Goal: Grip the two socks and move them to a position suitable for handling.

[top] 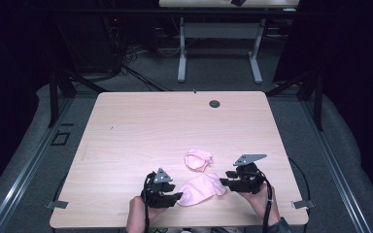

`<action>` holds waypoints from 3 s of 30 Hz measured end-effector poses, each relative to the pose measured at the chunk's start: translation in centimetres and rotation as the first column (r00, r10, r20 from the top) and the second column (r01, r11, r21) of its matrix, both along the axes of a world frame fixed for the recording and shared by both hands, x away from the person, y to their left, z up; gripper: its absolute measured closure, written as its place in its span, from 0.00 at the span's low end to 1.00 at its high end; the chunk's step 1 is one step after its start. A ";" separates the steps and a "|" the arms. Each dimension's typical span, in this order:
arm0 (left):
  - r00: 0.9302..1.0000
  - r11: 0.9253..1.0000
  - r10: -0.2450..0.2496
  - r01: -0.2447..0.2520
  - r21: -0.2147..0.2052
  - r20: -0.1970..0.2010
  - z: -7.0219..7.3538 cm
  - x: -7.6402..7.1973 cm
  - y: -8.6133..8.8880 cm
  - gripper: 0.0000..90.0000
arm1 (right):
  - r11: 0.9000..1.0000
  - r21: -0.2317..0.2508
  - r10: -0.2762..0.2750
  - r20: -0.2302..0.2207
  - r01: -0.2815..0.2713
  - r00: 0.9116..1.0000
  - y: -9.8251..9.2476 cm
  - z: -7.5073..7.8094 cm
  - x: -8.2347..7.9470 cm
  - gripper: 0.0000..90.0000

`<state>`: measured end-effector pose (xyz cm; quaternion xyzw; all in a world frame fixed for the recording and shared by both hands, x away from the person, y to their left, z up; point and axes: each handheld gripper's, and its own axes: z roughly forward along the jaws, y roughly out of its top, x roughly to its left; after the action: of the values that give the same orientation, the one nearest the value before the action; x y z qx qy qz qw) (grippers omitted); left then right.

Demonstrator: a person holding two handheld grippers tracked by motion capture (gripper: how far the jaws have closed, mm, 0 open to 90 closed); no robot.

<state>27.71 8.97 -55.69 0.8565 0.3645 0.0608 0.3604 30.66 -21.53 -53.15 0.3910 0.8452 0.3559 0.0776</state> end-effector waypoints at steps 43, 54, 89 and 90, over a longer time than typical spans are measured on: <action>0.995 0.993 -0.094 0.095 0.063 -0.014 0.6 0.1 1.0 0.96 | 1.000 -0.018 0.015 -0.063 -0.016 0.998 1.4 -1.0 -2.0 0.94; 0.997 0.997 -0.072 0.072 0.040 0.006 0.1 0.3 1.6 0.62 | 1.000 0.010 0.021 -0.087 -0.020 0.996 0.9 -2.7 -2.5 0.65; 0.988 0.999 0.038 -0.040 0.014 0.151 3.2 4.5 1.7 0.03 | 1.000 0.015 -0.021 0.058 0.020 0.998 -0.1 -0.6 2.2 0.16; 0.988 0.999 0.034 -0.036 0.011 0.149 3.3 4.6 1.5 0.03 | 1.000 0.015 -0.020 0.059 0.019 0.998 -0.1 -0.6 2.3 0.16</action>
<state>32.35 10.43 -52.42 0.8455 0.3511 0.1334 0.3796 32.95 -21.59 -53.71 0.3892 0.8361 0.3726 0.1032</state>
